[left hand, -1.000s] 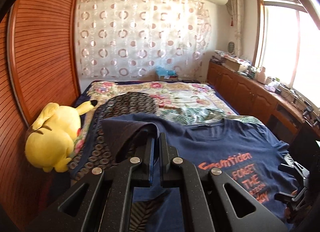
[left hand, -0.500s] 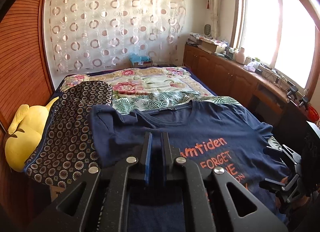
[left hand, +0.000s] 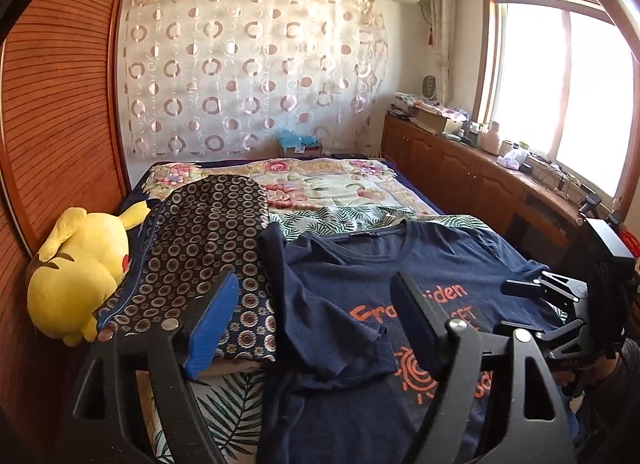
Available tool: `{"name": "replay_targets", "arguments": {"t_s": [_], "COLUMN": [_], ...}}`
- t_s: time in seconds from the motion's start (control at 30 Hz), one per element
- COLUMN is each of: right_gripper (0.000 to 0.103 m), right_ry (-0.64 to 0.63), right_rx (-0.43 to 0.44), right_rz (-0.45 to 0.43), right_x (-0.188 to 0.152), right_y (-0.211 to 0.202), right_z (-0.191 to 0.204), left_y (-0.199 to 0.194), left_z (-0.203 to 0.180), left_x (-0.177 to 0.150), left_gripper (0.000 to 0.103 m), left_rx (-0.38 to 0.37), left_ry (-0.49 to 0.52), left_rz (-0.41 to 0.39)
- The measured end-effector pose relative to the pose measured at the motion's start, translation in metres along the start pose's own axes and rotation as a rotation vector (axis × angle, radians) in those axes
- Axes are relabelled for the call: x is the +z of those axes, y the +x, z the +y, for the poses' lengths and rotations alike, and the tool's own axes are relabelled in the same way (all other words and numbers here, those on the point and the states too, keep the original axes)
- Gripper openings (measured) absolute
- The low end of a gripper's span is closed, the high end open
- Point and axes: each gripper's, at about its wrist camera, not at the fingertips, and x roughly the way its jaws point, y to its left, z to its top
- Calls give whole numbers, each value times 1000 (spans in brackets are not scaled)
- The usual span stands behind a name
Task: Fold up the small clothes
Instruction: 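Fold the gripped side inward over the shirt body with the left gripper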
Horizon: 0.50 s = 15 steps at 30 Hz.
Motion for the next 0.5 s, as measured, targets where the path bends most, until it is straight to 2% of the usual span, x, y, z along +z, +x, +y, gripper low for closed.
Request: {"name": "replay_targets", "arguments": {"t_s": [0.13, 0.2, 0.23, 0.5], "right_gripper": [56, 44, 41, 39], "right_ry": [-42, -54, -58, -73], "right_rx": [68, 117, 136, 253], "right_rz": [27, 42, 53, 190], "right_x": [19, 27, 31, 45], "right_y": [29, 48, 58, 143], "right_z": [6, 12, 15, 47], "left_y": [-6, -11, -13, -24], "left_z": [10, 14, 15, 25], "left_x": [-3, -4, -5, -12], "left_gripper": [79, 79, 79, 79], "left_rx": [45, 49, 52, 80], "left_ry": [-15, -25, -28, -31], "left_rz": [-22, -32, -34, -37]}}
